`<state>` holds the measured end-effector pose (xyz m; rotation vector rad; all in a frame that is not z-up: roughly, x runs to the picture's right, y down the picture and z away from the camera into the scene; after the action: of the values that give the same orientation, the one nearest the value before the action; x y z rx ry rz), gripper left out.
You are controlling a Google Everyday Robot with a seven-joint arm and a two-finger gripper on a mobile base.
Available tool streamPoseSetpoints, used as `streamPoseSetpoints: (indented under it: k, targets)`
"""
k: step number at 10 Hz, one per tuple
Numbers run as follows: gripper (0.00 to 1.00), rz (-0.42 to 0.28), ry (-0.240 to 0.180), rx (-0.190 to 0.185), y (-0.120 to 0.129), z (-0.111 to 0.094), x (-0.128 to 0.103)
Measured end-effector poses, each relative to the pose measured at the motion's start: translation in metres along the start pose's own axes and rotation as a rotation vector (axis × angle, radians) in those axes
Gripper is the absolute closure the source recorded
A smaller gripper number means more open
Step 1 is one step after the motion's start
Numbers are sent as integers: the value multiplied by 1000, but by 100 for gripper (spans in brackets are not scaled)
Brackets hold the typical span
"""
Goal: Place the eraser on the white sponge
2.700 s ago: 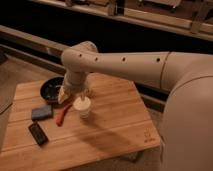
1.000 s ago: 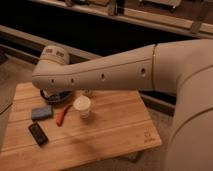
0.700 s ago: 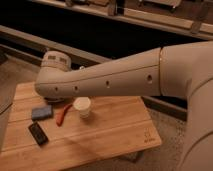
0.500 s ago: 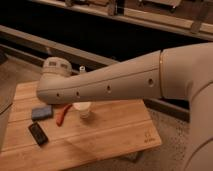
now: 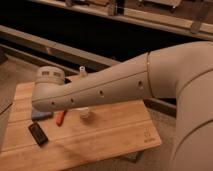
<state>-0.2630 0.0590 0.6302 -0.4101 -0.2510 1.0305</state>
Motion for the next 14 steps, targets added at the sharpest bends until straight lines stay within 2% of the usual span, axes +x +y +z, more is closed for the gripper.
streamPoseSetpoints:
  k: [6, 9, 14]
  targets:
    - [35, -150, 31, -27, 50, 29, -17]
    - [35, -183, 57, -37, 66, 45, -15]
    - [35, -184, 122, -18, 65, 67, 8]
